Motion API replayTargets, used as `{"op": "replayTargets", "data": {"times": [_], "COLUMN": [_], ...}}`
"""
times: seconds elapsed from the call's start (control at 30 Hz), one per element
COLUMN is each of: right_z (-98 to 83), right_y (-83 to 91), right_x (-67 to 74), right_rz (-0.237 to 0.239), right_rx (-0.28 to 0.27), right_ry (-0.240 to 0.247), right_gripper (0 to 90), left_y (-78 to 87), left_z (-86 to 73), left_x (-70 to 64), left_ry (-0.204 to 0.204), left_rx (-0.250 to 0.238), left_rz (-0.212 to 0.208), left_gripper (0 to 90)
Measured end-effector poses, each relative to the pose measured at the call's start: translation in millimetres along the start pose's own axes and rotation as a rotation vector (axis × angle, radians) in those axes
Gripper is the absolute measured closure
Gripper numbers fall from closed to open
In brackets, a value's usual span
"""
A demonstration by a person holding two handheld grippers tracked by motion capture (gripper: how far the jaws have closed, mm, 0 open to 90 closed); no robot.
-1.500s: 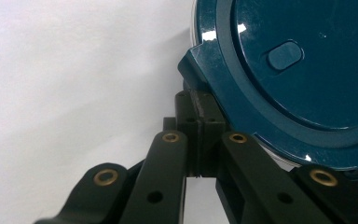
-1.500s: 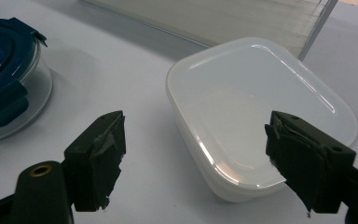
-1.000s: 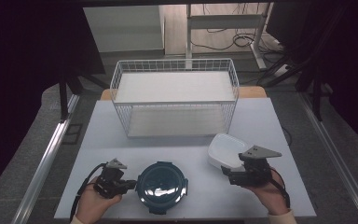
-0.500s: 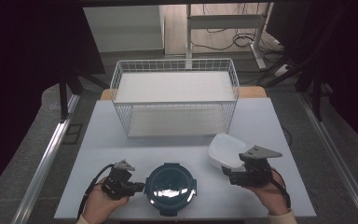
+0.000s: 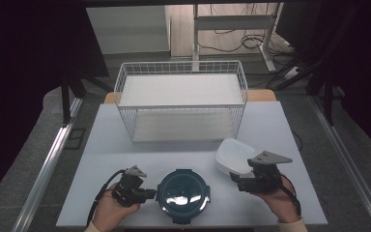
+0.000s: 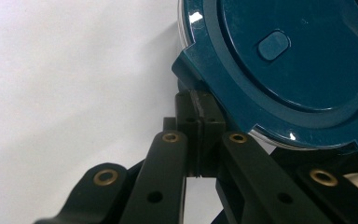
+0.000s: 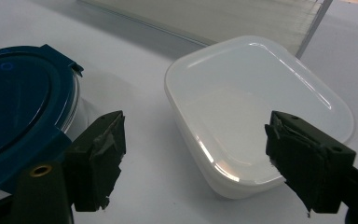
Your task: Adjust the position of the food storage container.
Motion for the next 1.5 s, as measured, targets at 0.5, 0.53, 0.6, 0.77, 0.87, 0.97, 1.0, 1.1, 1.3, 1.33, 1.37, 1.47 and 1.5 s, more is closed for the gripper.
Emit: {"op": "replayTargets", "data": {"times": [0.5, 0.53, 0.6, 0.77, 0.87, 0.97, 1.0, 1.1, 1.3, 1.33, 1.37, 1.47, 1.5], "right_z": [5.9, 5.7, 5.2, 5.0, 3.5, 1.2, 0.5, -0.2, 0.8, 0.6, 0.4, 0.2, 0.5], "right_y": [9.5, 9.5, 9.5, 9.1, 9.7, 10.9, 11.5, 12.2, 11.7, 11.5, 11.4, 11.2, 11.3], "right_x": [-2.9, -2.5, -1.3, 2.5, 3.1, 2.5, 2.9, 5.6, 13.1, 14.0, 14.5, 16.1, 17.3], "right_rz": [-0.007, -0.002, 0.013, 0.031, 0.038, 0.049, 0.05, 0.061, 0.084, 0.088, 0.09, 0.107, 0.121], "right_rx": [-0.059, -0.058, -0.057, -0.057, -0.055, -0.053, -0.051, -0.046, -0.039, -0.035, -0.034, -0.035, -0.036], "right_ry": [-0.066, -0.072, -0.086, -0.09, -0.096, -0.133, -0.144, -0.156, -0.157, -0.16, -0.164, -0.18, -0.196], "right_gripper": [18.9, 18.8, 18.7, 18.1, 17.1, 16.6, 16.6, 16.6, 15.9, 15.8, 15.6, 14.7, 14.5], "left_y": [19.9, 21.3, 22.0, 23.4, 27.1, 29.6, 29.9, 31.1, 33.4, 33.5, 33.8, 35.0, 35.3], "left_z": [5.7, 6.0, 6.6, 6.1, 7.8, 9.3, 9.5, 10.0, 9.4, 9.4, 9.5, 10.2, 10.5], "left_x": [19.7, 21.2, 25.1, 32.7, 36.4, 39.2, 39.8, 41.3, 43.5, 43.7, 43.8, 42.6, 41.7], "left_ry": [0.013, 0.021, 0.051, 0.092, 0.083, 0.087, 0.09, 0.1, 0.116, 0.12, 0.128, 0.14, 0.143], "left_rx": [-0.164, -0.179, -0.197, -0.215, -0.238, -0.253, -0.257, -0.261, -0.269, -0.27, -0.273, -0.279, -0.281], "left_rz": [0.042, 0.045, 0.047, 0.039, 0.068, 0.093, 0.097, 0.101, 0.087, 0.082, 0.075, 0.06, 0.054], "left_gripper": [71.9, 66.1, 53.3, 35.6, 29.0, 24.3, 23.1, 20.4, 18.9, 18.9, 18.7, 17.4, 17.1]}}
Point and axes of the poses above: each handheld gripper's, and its own axes: y roughly backward along the jaws, z roughly out of its top, x roughly to its left, the point moved 3 cm from there along -y, roughly forward along the jaws, and after that the axes turned 13 degrees about -x, right-handed, at the moved point
